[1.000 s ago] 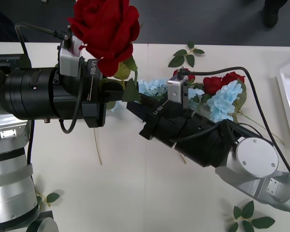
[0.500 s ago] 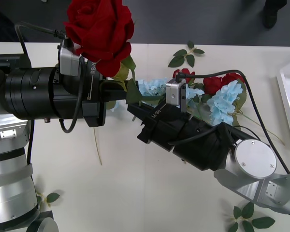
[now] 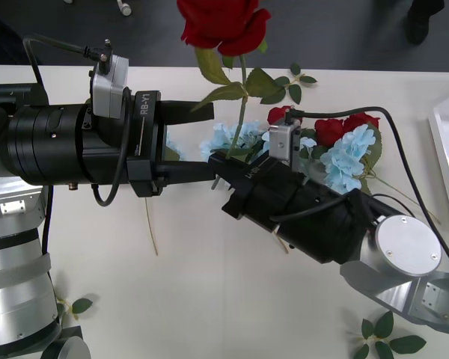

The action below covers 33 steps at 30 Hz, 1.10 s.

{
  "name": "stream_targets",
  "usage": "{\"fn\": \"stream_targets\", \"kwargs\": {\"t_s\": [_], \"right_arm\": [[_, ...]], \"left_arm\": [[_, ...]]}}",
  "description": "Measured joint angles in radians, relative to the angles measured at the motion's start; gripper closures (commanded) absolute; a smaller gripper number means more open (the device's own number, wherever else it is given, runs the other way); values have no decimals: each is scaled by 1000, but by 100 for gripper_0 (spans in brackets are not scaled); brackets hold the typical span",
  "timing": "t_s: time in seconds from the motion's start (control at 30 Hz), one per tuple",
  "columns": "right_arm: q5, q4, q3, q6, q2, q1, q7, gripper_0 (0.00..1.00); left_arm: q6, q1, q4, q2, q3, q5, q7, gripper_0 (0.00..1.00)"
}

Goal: Put the red flowers into the right box and the blue flowers into the left box

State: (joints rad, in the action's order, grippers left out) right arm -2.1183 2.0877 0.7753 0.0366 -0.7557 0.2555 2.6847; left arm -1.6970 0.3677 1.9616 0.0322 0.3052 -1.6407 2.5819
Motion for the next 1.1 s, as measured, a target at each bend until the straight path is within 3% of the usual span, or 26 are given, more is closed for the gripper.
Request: {"fn": "stream_targets", "kwargs": {"t_s": [0.17, 0.37, 0.5, 0.63, 0.8, 1.1], "right_arm": [[-11, 111, -112, -84, -121, -95, 0, 100], [-130, 190, -490, -348, -223, -318, 0, 100], [-137, 177, -716, -526, -230, -410, 0, 100], [-118, 102, -879, -774, -226, -424, -34, 100], [-43, 5, -1074, -1001, -194, -423, -257, 100], [113, -141, -1322, -1304, -185, -406, -509, 100]], "left_arm": [[0, 0, 0, 0, 0, 0, 0, 0], [0, 0, 0, 0, 0, 0, 0, 0], [0, 0, 0, 0, 0, 0, 0, 0], [0, 0, 0, 0, 0, 0, 0, 0], [0, 0, 0, 0, 0, 0, 0, 0], [0, -4, -5, 4, 5, 31, 0, 0]]}}
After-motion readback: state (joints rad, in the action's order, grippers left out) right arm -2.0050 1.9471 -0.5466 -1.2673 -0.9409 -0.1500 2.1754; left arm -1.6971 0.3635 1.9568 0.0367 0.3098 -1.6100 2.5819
